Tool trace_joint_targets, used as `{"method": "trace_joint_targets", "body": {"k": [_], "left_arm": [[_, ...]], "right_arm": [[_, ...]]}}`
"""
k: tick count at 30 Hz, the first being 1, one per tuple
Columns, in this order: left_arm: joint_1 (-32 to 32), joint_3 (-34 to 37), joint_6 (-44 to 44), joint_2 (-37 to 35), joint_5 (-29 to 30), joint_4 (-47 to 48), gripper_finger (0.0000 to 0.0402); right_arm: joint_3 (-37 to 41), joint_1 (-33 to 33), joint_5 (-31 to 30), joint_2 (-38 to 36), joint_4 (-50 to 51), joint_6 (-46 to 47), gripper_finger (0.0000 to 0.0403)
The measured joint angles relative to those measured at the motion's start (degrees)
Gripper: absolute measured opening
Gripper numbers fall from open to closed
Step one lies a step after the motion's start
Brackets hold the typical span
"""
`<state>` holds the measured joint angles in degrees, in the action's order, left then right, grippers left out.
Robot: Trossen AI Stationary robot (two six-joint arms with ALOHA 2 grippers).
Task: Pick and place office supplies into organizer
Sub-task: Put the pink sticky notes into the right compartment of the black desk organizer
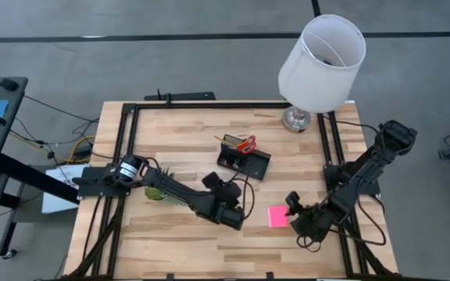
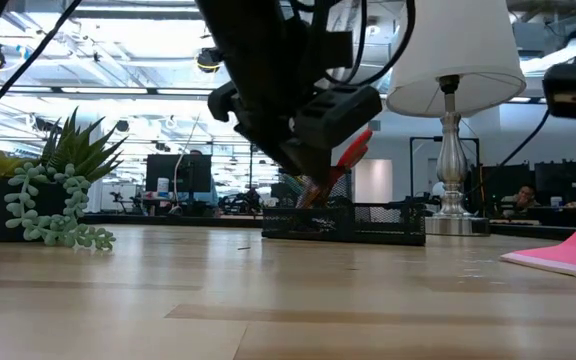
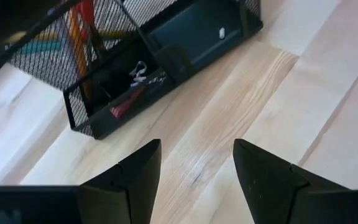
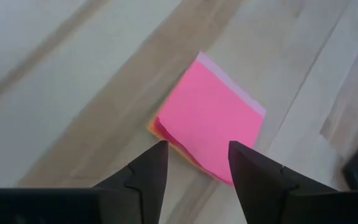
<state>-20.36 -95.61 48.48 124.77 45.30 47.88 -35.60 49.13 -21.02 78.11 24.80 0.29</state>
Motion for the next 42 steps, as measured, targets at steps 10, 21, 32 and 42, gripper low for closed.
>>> {"method": "trace_joint_targets", "body": {"k": [10,21,32,42], "left_arm": [[0.0,1.0,0.8,0.0,0.0,0.2,0.0194],[1.2,1.0,0.2,0.0,0.0,0.2,0.0194],[1.3,1.0,0.4,0.0,-1.4,0.2,0.0194],[1.3,1.0,0.8,0.0,-1.4,-0.1,0.0194]], "right_arm": [[5.2,-1.0,-0.1,0.0,-7.1,-0.9,0.0165],[5.3,-3.1,-2.4,1.5,-9.4,-4.9,0.0171],[5.1,0.1,-12.2,10.3,-12.3,-17.3,0.017],[5.2,-4.6,-7.8,10.3,-18.0,-18.8,0.0155]]}}
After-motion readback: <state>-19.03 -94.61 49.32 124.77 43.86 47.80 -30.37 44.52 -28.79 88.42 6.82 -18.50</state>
